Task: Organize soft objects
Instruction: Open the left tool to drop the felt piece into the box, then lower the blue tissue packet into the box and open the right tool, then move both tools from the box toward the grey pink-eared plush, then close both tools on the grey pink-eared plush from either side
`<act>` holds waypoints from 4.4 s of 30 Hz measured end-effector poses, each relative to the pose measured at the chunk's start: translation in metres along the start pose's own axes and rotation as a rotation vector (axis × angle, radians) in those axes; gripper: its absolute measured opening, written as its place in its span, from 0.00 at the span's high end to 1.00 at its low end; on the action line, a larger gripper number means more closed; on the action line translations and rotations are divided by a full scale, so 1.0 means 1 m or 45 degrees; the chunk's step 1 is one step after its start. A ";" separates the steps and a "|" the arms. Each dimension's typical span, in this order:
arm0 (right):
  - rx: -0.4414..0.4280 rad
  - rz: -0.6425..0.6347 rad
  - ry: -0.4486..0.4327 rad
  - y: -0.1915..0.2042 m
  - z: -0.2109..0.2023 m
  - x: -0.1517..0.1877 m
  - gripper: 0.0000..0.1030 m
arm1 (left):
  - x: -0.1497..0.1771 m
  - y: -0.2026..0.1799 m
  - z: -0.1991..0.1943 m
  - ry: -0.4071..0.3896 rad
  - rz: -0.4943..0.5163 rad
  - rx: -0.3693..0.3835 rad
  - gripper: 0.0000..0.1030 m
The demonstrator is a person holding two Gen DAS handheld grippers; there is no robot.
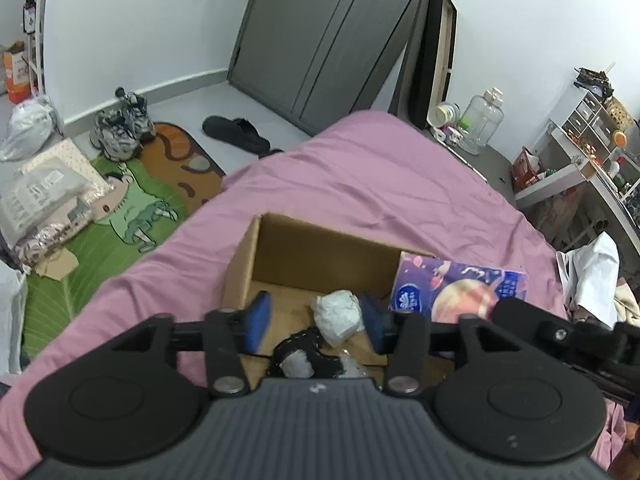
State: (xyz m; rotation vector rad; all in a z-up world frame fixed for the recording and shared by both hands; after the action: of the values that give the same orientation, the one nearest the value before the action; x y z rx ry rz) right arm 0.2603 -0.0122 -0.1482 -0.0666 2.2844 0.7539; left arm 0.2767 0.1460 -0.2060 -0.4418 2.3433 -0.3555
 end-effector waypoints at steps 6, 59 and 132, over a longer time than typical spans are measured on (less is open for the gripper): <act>-0.016 0.028 0.026 0.002 0.008 0.007 0.84 | -0.008 0.006 -0.015 -0.040 -0.008 -0.034 0.39; 0.206 -0.256 0.043 -0.089 -0.148 -0.066 0.06 | 0.038 -0.147 -0.090 0.008 0.167 -0.040 0.00; 0.204 0.200 0.278 -0.235 -0.036 -0.020 0.39 | 0.070 -0.206 0.059 0.102 0.117 -0.055 0.12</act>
State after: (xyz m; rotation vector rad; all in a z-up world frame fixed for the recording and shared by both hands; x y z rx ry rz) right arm 0.3131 -0.2290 -0.2323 0.1115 2.5741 0.6664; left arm 0.3133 -0.0757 -0.2127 -0.3449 2.4441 -0.2841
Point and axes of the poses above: each gripper's, at about its wrist camera, not at the fingertips, and z roughly the way its jaws point, y to its left, x to its underside, the point moved 9 cm from there along z, roughly the way its jaws point, and after that the axes turned 3 degrees about -z, right-handed, at the moved point
